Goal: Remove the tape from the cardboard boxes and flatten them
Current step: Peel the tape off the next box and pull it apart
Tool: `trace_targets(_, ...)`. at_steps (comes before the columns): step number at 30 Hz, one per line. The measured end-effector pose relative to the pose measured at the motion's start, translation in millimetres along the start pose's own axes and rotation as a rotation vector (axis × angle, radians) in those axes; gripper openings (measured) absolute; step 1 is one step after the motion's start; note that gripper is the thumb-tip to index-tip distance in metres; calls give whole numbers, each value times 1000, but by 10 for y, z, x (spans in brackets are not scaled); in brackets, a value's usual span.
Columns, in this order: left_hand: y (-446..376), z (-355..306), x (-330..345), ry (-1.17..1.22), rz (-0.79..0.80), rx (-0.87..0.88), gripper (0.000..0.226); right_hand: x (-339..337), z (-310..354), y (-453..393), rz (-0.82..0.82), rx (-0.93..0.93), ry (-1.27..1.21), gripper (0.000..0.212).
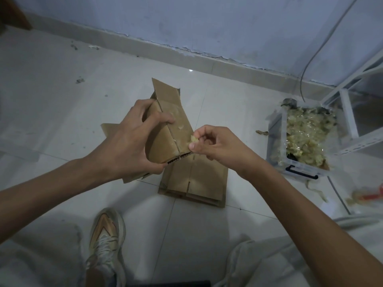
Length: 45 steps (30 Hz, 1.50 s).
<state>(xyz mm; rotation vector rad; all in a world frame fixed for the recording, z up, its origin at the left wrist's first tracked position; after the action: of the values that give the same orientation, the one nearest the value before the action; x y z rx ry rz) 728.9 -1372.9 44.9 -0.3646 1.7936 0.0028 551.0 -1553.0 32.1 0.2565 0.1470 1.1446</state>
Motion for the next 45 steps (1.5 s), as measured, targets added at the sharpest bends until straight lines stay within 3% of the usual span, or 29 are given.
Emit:
trace_targets(4,-26,42,-9,43,-23,-1,101,-52,67,25,2,-180,225,23)
trace_targets(7,-25,67,-33,10,-13,45,102,-13,60,62,4,-202,226,25)
trace_targets(17,-27,49,-57,118,-120,44,99,-79,50,85,-111,-71,-464,21)
trace_targets(20,-30,35,-35,169,-126,20,96,-106,45,98,-87,-58,-556,18)
trace_targets(25,-54,70,-54,191,-97,-35,98,-183,143,136,-86,-135,-359,13)
trace_targets(29,-44,49,-48,161,-102,-40,99,-199,132,99,-293,-163,-56,28)
trace_targets(33,-34,-25,11,32,-96,-16,102,-19,41,77,-418,-199,348,28)
trace_targets(35,-37,-30,23,10,-103,-39,102,87,-10,60,-387,-217,289,30)
trace_targets(38,-75,34,25,21,-95,-70,103,102,-13,38,-254,-151,-86,30)
trace_targets(40,-96,91,18,52,-70,-96,102,62,16,19,-182,-111,-201,24)
trace_targets(43,-98,114,25,102,-26,-109,100,31,38,-10,-105,-46,-136,35)
trace_targets(45,-95,106,40,135,1,-119,97,25,41,-20,-97,-30,75,36)
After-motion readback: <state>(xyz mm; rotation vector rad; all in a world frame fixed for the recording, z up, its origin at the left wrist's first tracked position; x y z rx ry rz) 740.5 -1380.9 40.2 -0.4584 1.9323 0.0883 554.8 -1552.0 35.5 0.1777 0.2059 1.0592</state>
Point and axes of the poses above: each hand's wrist, its own y-axis away from the middle knuckle, its own x-axis out of the palm, z = x × y, the point moved 1 cm from there along -y, towards the middle knuckle, and after that the axes turned 14 degrees about -y, right-handed, at the moved point
